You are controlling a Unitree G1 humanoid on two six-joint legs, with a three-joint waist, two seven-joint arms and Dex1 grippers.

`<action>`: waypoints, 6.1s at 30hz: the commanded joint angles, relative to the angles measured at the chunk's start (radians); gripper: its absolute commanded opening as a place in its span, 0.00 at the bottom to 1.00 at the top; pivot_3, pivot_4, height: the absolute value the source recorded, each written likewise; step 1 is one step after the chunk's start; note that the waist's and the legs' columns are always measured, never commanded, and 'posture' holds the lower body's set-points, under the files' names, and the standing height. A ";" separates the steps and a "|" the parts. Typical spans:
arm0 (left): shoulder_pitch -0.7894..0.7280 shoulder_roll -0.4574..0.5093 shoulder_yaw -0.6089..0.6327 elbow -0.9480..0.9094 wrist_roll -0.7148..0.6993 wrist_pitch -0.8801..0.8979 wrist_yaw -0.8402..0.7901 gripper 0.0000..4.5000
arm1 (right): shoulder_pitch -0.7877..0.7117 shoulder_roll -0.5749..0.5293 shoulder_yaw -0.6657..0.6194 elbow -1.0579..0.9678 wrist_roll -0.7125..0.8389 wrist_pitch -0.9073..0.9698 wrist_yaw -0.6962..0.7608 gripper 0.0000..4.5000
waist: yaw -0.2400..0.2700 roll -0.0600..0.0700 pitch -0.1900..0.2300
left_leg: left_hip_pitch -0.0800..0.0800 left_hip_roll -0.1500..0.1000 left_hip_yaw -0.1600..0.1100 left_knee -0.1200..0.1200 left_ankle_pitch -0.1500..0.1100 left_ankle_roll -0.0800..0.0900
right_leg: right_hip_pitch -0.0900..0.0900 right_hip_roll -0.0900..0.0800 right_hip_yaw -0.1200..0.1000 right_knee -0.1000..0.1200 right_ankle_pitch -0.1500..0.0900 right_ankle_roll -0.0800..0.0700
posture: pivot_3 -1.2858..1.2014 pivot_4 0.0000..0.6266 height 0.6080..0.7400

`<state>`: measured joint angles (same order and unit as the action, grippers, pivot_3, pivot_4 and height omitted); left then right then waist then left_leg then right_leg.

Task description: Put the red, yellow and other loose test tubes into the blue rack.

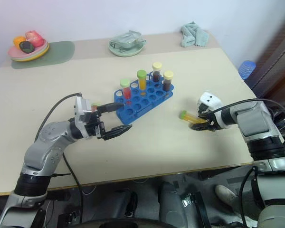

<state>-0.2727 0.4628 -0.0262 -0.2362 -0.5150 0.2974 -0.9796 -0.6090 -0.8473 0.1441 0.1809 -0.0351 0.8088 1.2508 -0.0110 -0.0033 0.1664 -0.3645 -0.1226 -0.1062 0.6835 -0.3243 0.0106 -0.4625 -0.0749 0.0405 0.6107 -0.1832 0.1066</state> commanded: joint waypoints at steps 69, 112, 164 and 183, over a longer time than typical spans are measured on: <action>-0.003 0.025 0.084 0.011 -0.023 -0.009 0.055 1.00 | -0.089 0.817 -0.310 0.209 0.361 -1.001 -0.582 0.18 | -0.009 0.000 0.000 | 0.000 0.000 -0.001 -0.001 0.001 -0.001 | -0.002 0.003 -0.001 0.002 0.000 0.000 | 0.52 0.24 1.00; 0.048 0.055 0.146 -0.073 -0.065 0.021 0.166 1.00 | -0.172 0.864 -0.307 0.781 0.261 -1.528 -0.584 0.60 | -0.034 0.001 0.000 | 0.007 0.001 -0.001 -0.004 0.001 -0.002 | 0.003 0.005 0.001 0.003 0.000 0.000 | 0.52 0.24 1.00; -0.915 0.003 0.199 0.941 -0.157 1.317 1.238 1.00 | 0.077 -0.021 -0.217 -0.492 0.547 -0.334 -0.179 0.82 | 0.023 -0.009 0.005 | 0.002 -0.001 -0.003 -0.002 0.000 -0.003 | -0.001 0.001 -0.001 0.002 0.000 0.001 | 0.52 0.24 1.00; -0.844 0.059 0.204 0.822 -0.285 1.317 1.274 0.18 | 0.099 -0.012 -0.209 -0.492 0.540 -0.340 -0.191 0.84 | 0.016 -0.009 0.005 | 0.001 -0.001 -0.003 -0.001 0.000 -0.003 | -0.002 0.000 -0.001 0.002 0.000 0.001 | 0.52 0.24 1.00</action>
<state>-1.1251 0.4796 0.1936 0.6581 -0.7263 1.6061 0.3085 -0.5062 -0.8518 -0.0441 -0.2825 0.5052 0.4826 1.0648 0.0050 -0.0126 0.1714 -0.3637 -0.1234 -0.1090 0.6820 -0.3245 0.0075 -0.4651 -0.0744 0.0398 0.6135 -0.1836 0.1073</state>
